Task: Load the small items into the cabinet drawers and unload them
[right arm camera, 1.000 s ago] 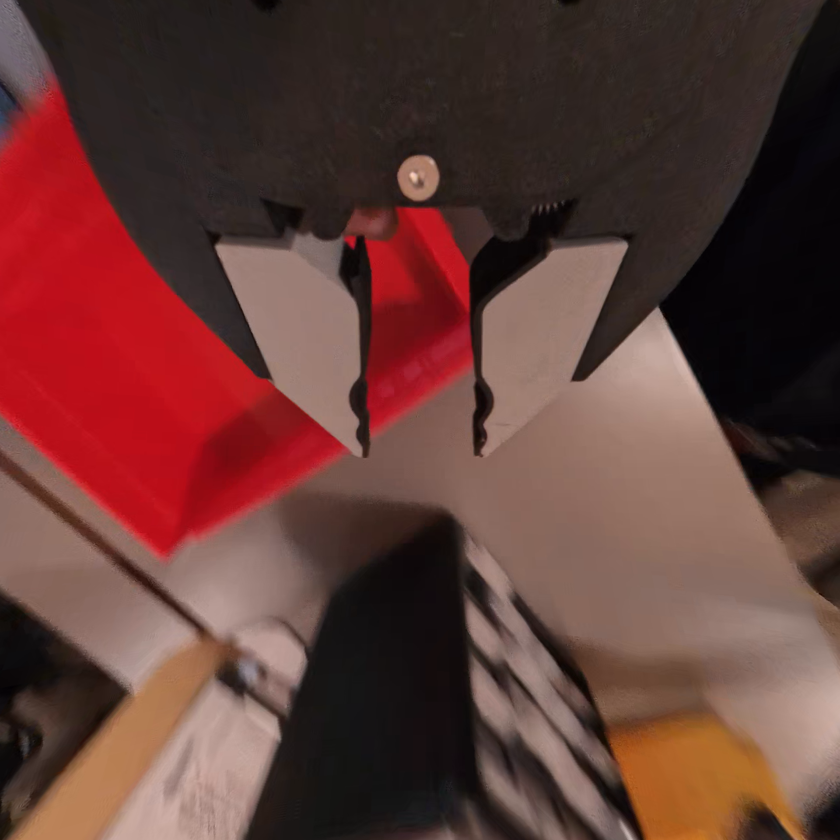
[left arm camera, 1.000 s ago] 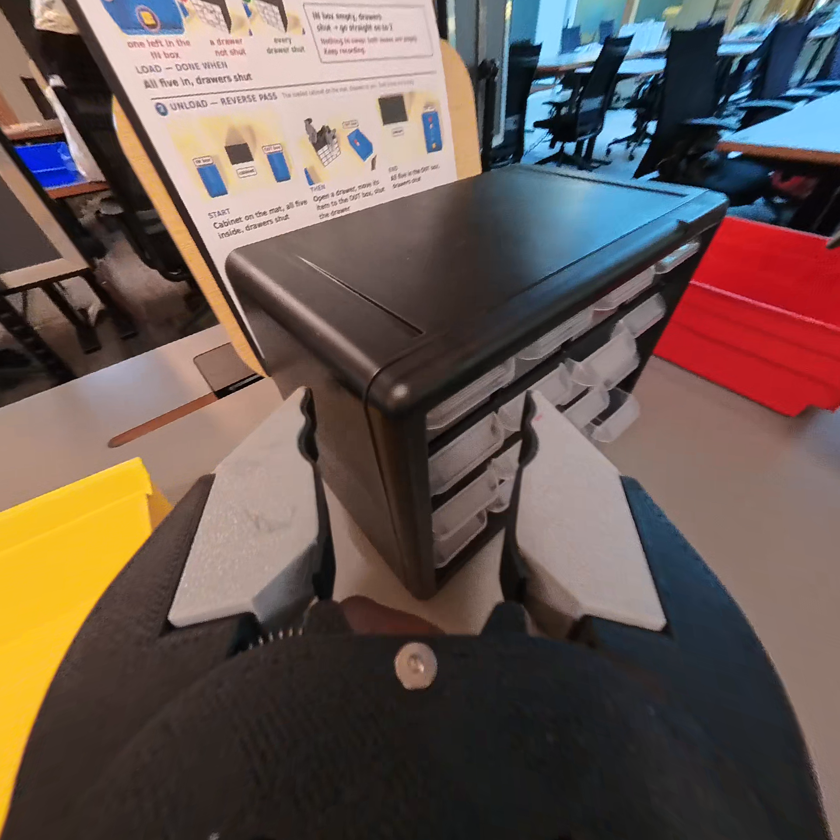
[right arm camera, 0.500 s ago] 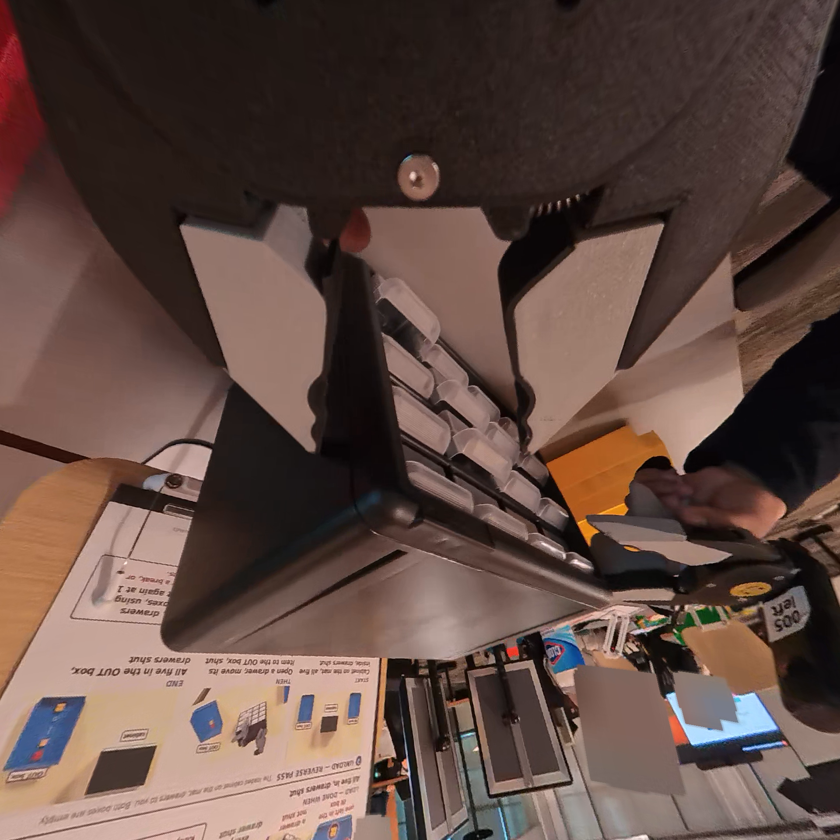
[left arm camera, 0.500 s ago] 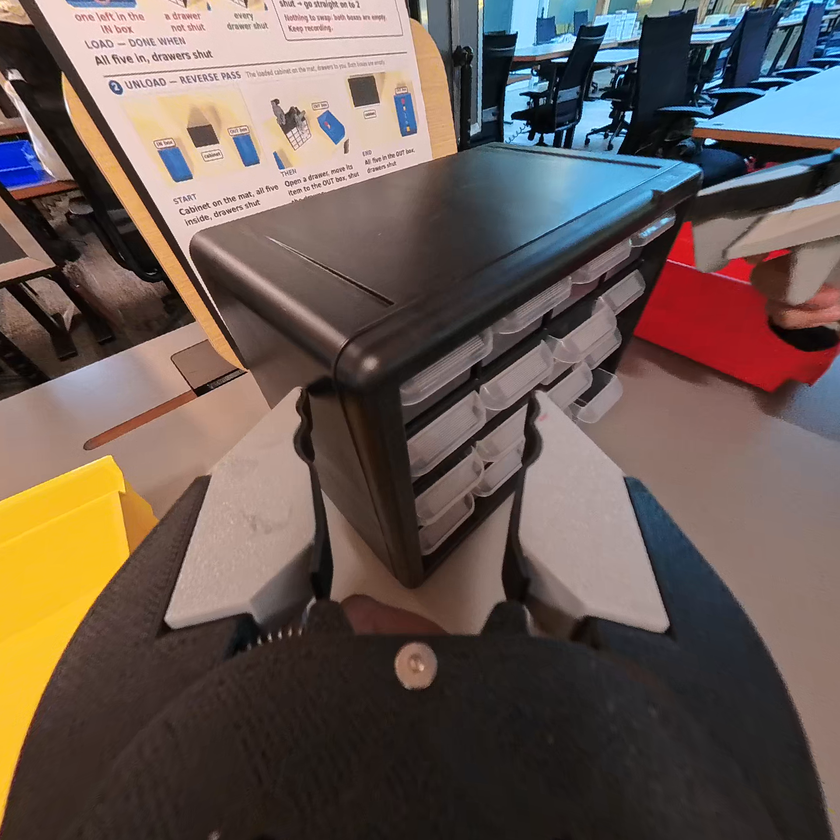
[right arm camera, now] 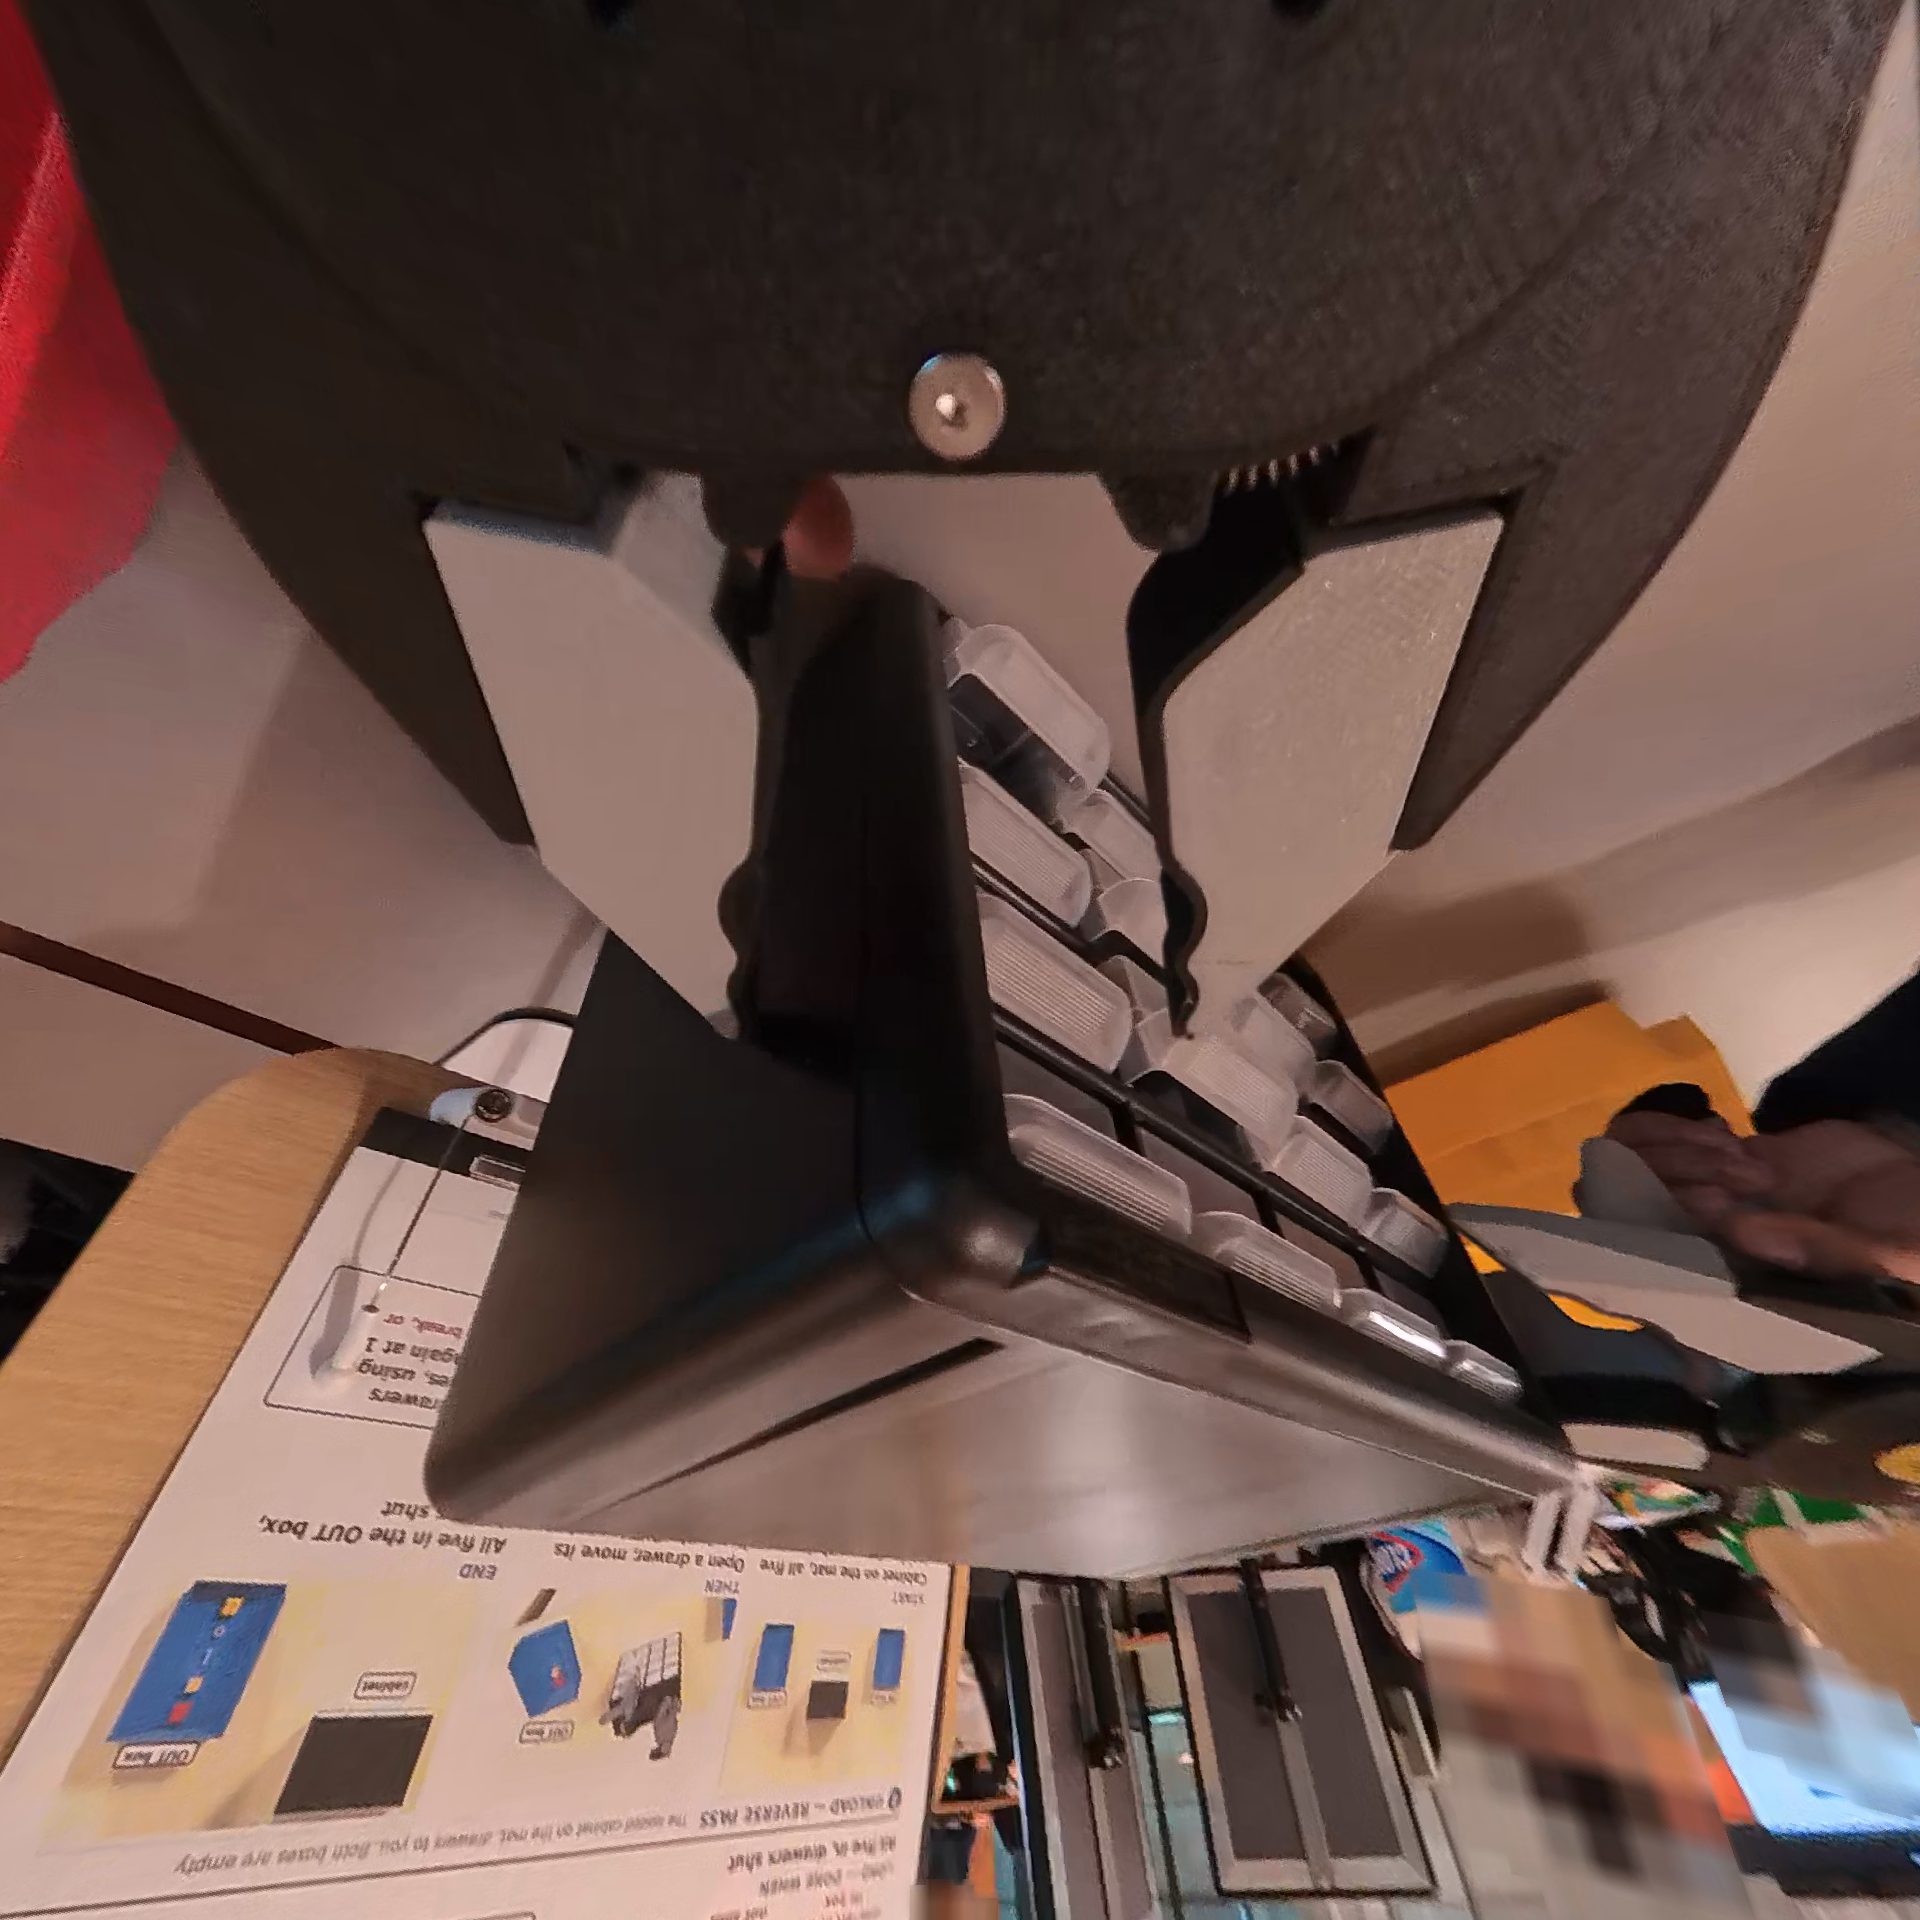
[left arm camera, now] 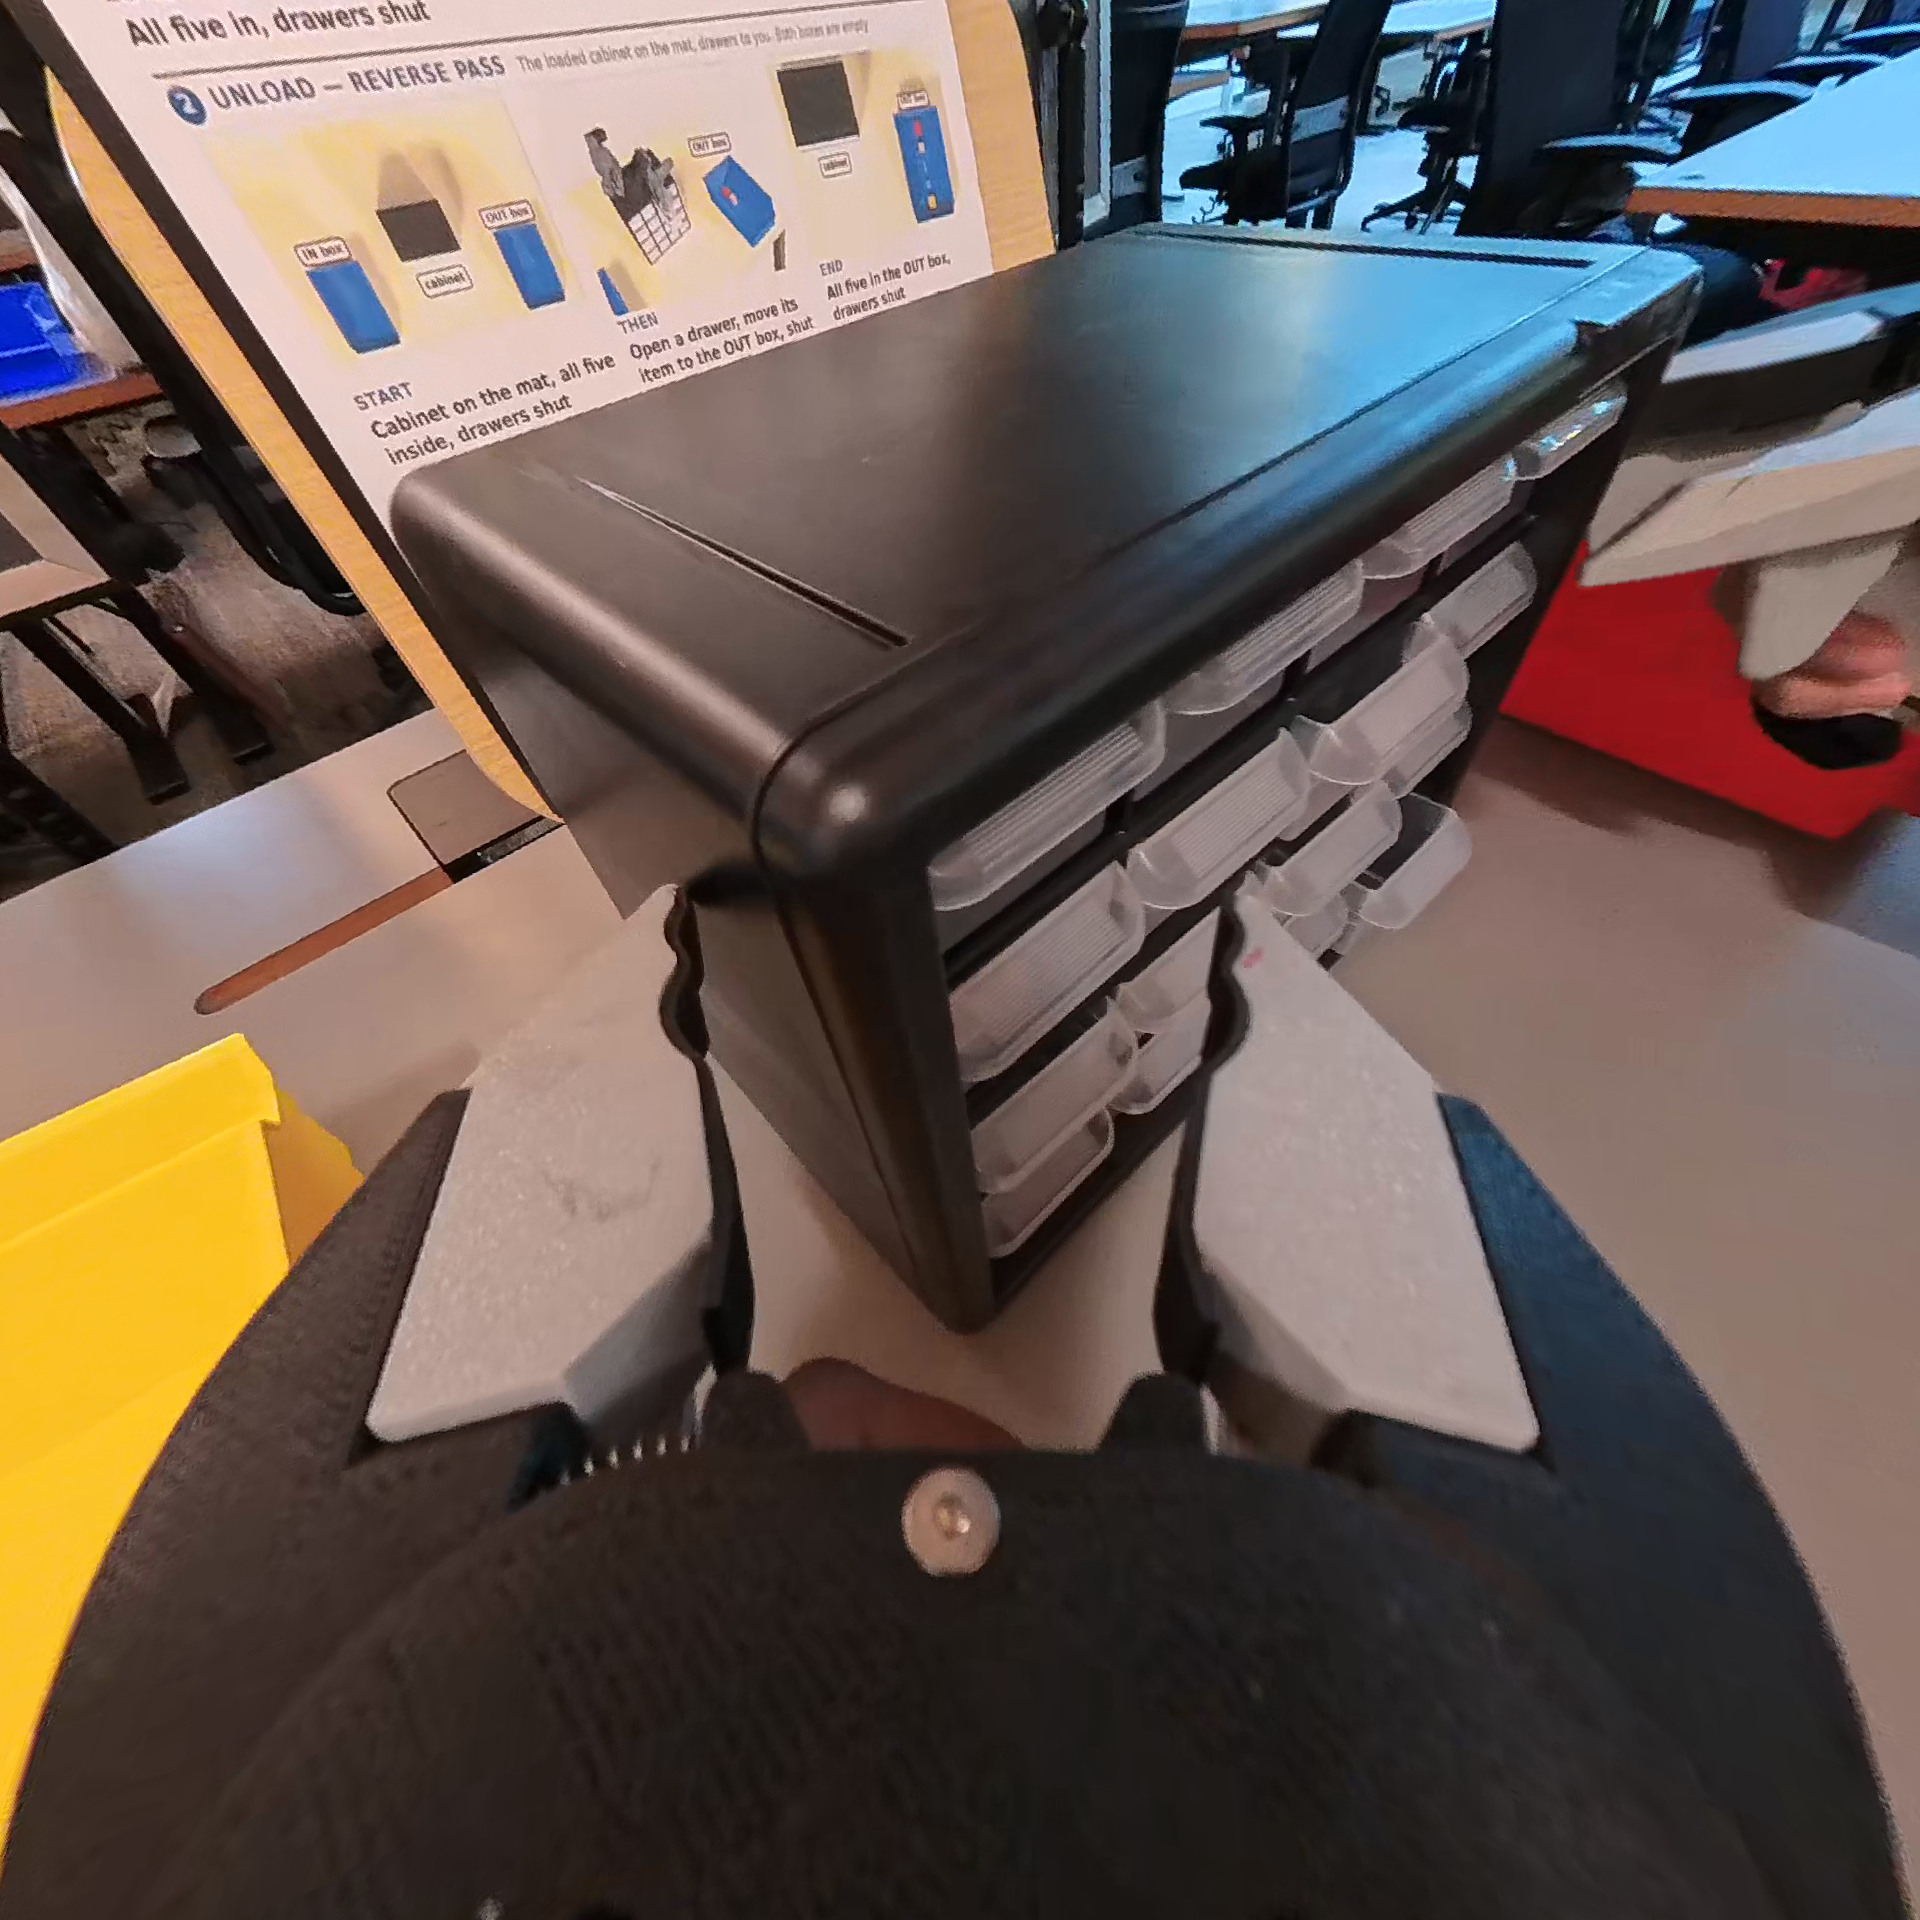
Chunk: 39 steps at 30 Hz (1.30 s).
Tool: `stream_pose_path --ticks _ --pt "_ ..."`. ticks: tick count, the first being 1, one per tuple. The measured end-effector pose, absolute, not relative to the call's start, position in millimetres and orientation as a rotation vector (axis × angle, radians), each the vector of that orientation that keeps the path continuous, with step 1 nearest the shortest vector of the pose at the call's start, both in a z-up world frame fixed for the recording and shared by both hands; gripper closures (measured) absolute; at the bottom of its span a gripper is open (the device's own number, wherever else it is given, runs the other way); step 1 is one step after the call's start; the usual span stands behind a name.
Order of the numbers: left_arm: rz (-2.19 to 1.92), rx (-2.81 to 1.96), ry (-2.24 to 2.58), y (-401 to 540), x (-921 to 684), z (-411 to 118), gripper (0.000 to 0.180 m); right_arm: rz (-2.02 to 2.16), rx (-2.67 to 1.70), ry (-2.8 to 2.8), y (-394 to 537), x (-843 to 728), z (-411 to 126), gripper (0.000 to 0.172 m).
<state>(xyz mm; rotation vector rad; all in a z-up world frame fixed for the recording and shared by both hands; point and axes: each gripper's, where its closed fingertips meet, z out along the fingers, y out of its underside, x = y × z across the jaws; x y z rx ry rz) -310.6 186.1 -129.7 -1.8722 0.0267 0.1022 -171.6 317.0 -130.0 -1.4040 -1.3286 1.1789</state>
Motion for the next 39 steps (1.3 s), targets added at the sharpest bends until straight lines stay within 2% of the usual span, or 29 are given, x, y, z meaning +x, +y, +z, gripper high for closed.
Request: stream_pose_path --ticks 4,11,17,22,25,30,32,39 --pt "0.098 -1.879 0.004 189 -314 -134 0.086 1.097 -1.412 -1.318 321 -178 -136 0.094" --pt "0.097 -1.961 0.073 183 -296 -138 0.068 0.765 -1.354 -1.409 318 -175 -148 0.090" --pt "0.078 -1.975 0.133 161 -272 -139 0.066 1.018 -1.398 -1.429 300 -148 -139 0.097" --pt "0.042 -1.961 0.180 140 -249 -139 0.067 1.043 -1.343 -1.474 278 -114 -138 0.110" --pt "0.031 -1.949 0.229 130 -234 -140 0.067 1.082 -1.374 -1.471 275 -102 -137 0.111" --pt "-0.036 -1.888 0.222 123 -225 -136 0.073 1.152 -1.392 -1.453 277 -95 -135 0.115" --pt "-0.062 -1.853 0.200 123 -228 -133 0.079 1.179 -1.404 -1.429 281 -95 -134 0.122" --pt "-0.084 -1.770 0.157 124 -240 -130 0.101 1.256 -1.390 -1.438 279 -95 -133 0.116"
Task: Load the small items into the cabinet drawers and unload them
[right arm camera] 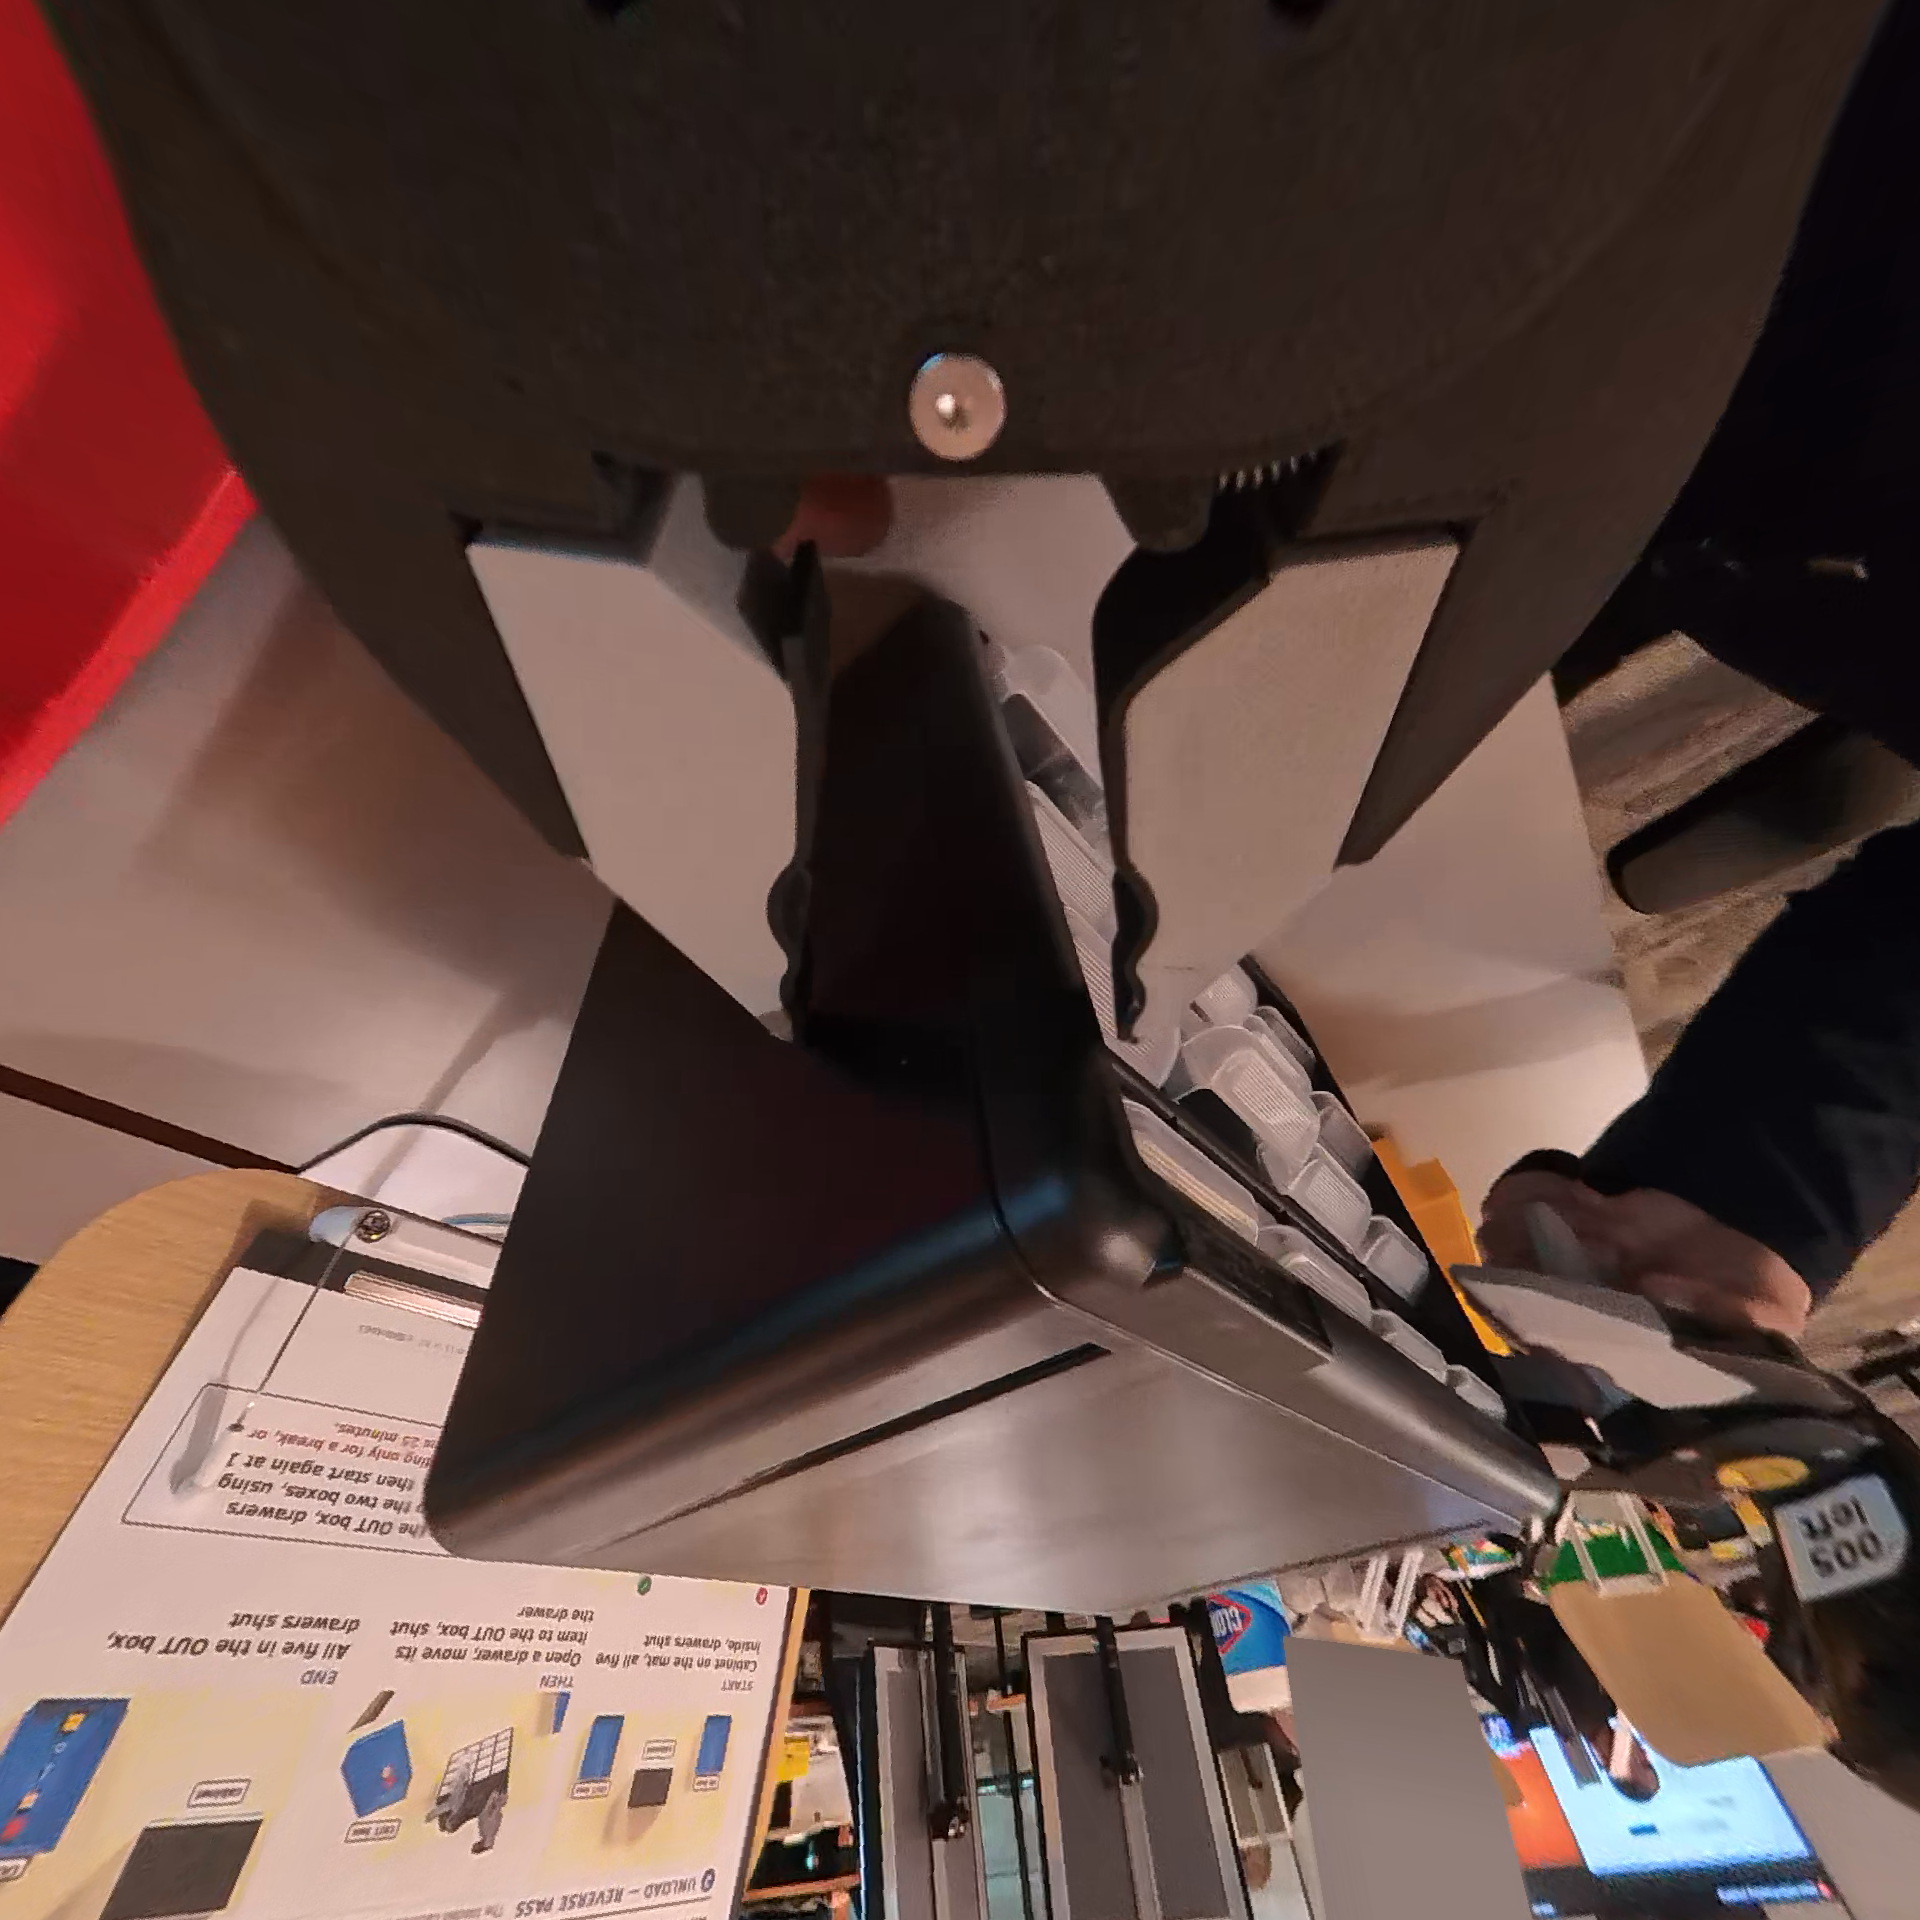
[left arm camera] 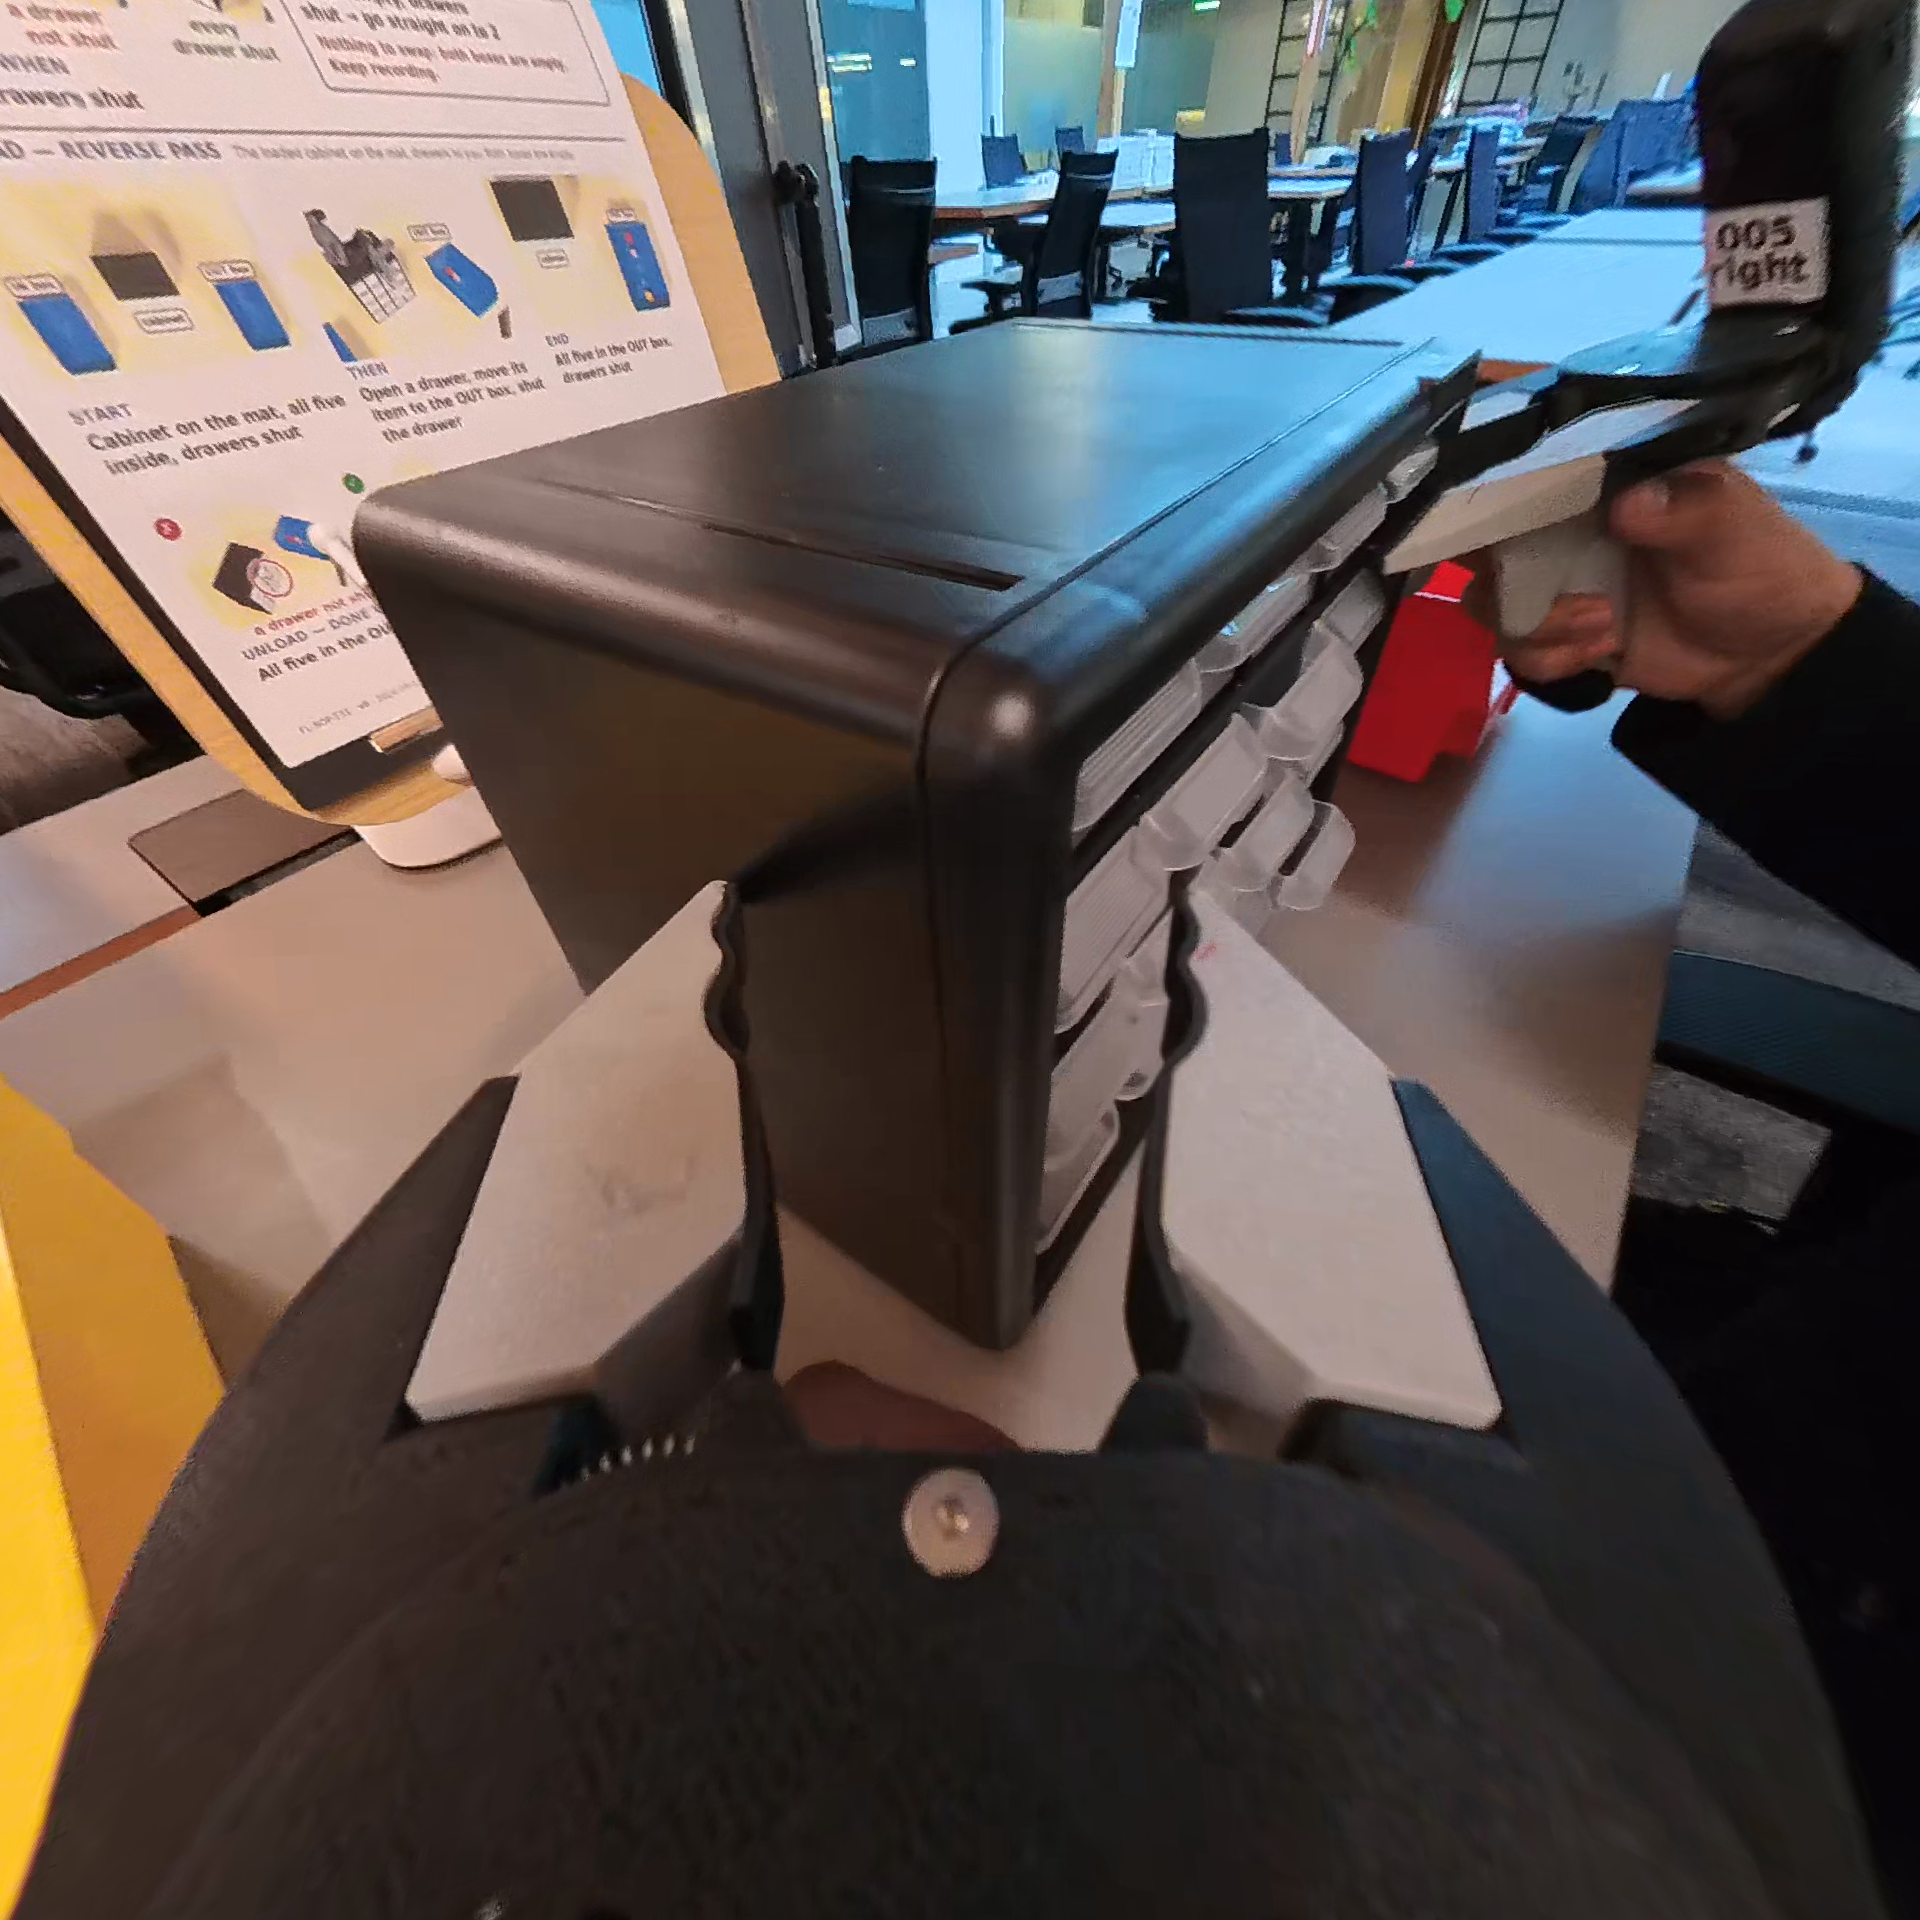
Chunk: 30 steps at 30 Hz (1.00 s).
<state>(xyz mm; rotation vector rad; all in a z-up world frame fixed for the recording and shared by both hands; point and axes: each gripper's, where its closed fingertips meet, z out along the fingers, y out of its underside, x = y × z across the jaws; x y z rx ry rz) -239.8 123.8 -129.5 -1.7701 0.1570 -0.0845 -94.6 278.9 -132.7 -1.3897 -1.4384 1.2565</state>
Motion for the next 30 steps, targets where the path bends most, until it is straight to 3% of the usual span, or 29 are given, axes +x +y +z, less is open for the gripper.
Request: stream_pose_path --ticks 4,30 --pt "0.013 -1.759 0.166 129 -248 -131 0.110 1.143 -1.358 -1.482 282 -96 -136 0.123" --pt "-0.085 -1.715 0.188 135 -261 -131 0.115 1.129 -1.343 -1.487 286 -103 -137 0.122"
